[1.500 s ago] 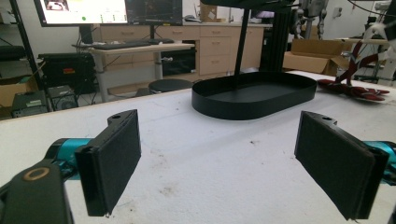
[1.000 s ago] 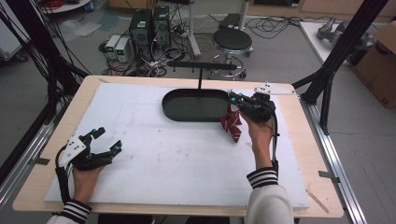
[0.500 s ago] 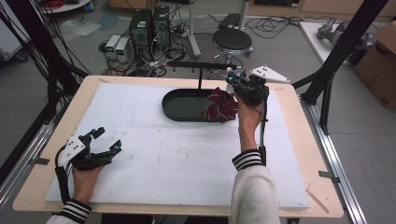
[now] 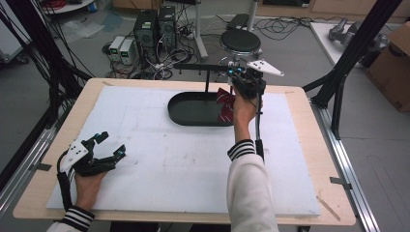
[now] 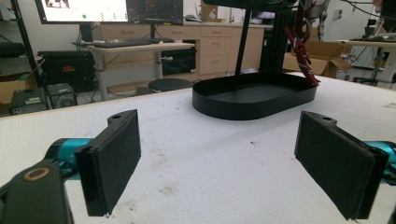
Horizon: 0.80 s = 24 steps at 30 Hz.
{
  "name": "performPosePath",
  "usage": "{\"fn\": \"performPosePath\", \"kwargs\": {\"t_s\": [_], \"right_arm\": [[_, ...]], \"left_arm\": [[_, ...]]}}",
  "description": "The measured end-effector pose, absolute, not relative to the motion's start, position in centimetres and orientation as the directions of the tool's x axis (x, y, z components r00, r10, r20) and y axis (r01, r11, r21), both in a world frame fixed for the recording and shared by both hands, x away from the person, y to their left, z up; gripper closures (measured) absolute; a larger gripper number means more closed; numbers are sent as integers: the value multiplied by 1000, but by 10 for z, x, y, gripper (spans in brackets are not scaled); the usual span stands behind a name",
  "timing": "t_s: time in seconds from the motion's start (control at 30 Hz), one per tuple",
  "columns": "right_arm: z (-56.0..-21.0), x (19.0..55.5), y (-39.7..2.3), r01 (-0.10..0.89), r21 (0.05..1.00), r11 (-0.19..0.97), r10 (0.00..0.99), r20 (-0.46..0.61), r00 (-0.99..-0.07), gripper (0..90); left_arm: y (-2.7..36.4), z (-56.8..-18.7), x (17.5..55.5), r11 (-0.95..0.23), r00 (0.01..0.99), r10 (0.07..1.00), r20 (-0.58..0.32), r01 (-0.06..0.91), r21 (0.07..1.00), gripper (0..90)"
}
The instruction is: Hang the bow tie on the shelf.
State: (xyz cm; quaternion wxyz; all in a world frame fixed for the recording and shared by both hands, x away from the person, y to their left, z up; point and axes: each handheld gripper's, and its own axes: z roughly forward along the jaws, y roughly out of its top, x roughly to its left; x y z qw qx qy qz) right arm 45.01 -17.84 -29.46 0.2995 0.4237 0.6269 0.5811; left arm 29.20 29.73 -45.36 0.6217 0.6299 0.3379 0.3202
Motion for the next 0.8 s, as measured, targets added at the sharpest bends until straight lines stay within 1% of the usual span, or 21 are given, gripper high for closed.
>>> {"fn": "performPosePath", "kwargs": {"t_s": [0.13,0.23,0.5,0.8], "right_arm": [[-297,459,-171,187,982,-34,884,117,-452,874],[-297,464,-165,168,985,-28,885,103,-454,874],[-304,477,-155,185,982,-29,886,111,-450,874],[-307,488,-140,192,981,5,875,89,-476,874]], "left_arm": [[298,-454,292,1,568,823,-17,29,1000,149],[298,-454,292,2,568,823,-19,31,1000,149],[298,-454,292,2,568,823,-19,32,999,149],[296,-453,292,-9,560,829,-11,32,999,149]]}}
